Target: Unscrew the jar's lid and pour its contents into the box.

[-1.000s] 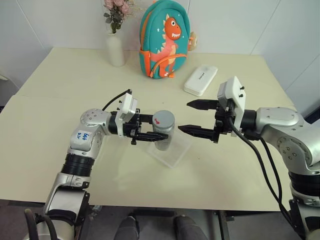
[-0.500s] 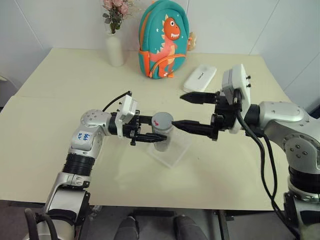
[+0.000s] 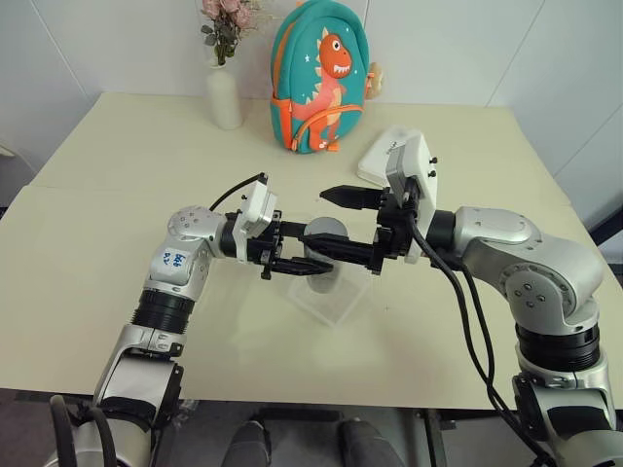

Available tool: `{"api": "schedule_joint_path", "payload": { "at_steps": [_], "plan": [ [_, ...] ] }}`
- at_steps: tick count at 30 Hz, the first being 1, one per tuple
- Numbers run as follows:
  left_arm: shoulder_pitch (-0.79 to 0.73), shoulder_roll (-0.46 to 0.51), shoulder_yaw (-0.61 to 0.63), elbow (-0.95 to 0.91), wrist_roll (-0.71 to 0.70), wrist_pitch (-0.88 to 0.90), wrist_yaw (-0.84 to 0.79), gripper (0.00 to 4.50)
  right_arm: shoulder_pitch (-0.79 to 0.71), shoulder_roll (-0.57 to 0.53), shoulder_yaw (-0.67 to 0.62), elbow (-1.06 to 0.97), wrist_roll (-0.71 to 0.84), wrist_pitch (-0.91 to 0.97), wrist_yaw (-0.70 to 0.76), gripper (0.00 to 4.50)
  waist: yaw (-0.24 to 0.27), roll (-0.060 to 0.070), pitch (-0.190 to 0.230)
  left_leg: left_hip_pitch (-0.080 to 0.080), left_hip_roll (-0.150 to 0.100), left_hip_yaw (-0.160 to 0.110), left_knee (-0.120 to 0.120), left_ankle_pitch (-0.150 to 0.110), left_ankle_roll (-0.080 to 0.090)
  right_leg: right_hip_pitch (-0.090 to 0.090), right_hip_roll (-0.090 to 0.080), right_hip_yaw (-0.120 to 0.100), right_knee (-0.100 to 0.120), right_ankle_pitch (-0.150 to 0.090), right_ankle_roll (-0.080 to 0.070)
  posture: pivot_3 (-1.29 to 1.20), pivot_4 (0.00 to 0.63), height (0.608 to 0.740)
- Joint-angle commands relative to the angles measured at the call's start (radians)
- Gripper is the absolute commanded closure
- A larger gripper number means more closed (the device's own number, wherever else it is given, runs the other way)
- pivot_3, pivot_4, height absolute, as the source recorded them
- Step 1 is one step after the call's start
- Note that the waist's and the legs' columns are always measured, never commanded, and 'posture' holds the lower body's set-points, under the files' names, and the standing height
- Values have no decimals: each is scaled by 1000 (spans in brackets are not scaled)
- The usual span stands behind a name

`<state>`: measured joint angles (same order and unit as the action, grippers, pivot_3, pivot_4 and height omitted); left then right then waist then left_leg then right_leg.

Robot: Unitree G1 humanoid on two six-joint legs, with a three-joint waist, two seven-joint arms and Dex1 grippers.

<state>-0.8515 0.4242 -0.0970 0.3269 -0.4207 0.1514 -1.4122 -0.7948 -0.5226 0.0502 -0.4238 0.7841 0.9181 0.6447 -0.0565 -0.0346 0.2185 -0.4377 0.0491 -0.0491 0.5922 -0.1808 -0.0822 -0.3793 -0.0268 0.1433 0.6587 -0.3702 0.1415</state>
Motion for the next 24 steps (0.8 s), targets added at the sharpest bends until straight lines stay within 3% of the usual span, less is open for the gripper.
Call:
{"api": "schedule_joint_path", "payload": {
  "at_steps": [1,24],
  "plan": [
    [-27,-4,6,-9,-3,-7,-10,2430,-23,13,16,-13,-24,-27,1,28,0,0,0,0,0,0,0,0,0,0,0,0,0,0,0,0,150,740],
    [-25,-7,19,-27,-18,40,5,2430,27,4,35,-12,-98,-83,56,28,1,0,0,0,0,0,0,0,0,0,0,0,0,0,0,0,150,740]
  ]
}}
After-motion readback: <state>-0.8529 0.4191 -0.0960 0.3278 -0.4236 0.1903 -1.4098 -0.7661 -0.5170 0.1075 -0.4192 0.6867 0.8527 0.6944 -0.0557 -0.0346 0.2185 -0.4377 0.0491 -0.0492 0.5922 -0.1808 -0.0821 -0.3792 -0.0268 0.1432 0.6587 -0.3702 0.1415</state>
